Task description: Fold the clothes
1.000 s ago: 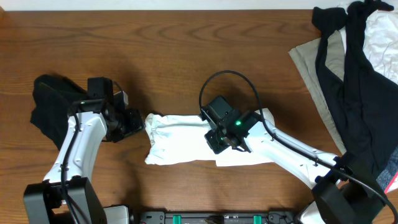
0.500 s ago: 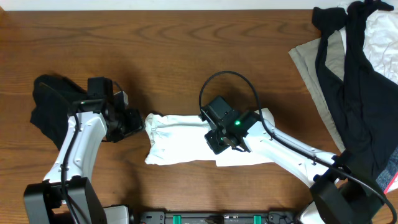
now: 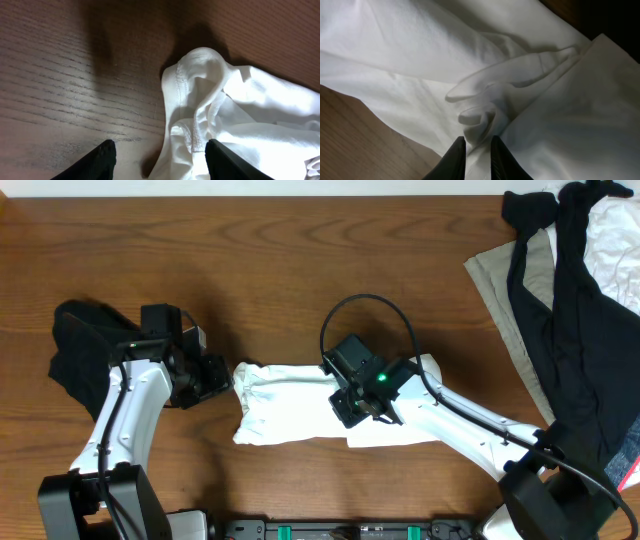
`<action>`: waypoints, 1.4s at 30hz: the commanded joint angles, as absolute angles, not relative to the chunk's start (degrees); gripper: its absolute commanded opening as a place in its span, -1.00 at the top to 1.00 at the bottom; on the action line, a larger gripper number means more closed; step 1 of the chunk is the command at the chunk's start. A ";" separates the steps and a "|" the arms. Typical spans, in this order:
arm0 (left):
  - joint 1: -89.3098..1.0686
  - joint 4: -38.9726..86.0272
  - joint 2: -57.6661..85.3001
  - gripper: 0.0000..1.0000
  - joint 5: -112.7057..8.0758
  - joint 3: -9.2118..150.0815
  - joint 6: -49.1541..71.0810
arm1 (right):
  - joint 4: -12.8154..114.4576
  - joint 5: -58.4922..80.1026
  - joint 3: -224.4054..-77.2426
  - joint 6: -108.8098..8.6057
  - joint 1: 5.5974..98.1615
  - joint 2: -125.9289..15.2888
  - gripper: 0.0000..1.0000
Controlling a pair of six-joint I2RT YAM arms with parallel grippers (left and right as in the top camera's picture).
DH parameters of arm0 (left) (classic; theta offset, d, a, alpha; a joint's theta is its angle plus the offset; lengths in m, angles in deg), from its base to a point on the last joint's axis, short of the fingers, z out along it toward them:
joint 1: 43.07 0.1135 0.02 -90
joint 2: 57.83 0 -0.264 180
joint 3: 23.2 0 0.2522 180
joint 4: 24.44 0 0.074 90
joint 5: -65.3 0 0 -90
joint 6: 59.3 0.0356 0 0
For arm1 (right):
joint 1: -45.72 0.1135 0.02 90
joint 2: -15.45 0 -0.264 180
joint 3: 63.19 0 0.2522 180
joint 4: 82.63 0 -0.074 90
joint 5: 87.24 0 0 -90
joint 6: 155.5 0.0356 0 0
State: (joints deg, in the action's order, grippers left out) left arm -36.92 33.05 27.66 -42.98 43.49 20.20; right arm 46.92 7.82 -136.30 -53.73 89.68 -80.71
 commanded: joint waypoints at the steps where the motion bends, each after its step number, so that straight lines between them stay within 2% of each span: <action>1: -37.05 33.42 27.73 -0.19 -43.48 42.90 20.35 | 46.79 7.28 -135.25 -53.27 90.03 -81.23 0.68; 17: -37.05 33.44 27.73 -0.20 -43.48 42.90 20.33 | 46.96 7.25 -135.21 -52.66 89.99 -81.23 0.78; 21: -37.05 33.44 27.73 -0.19 -43.48 42.90 20.33 | 47.49 7.28 -135.21 -52.64 90.01 -81.23 0.98; 42: -37.05 33.42 27.73 -0.19 -43.48 42.90 20.33 | 49.08 4.74 -137.92 -52.68 87.25 -77.01 0.97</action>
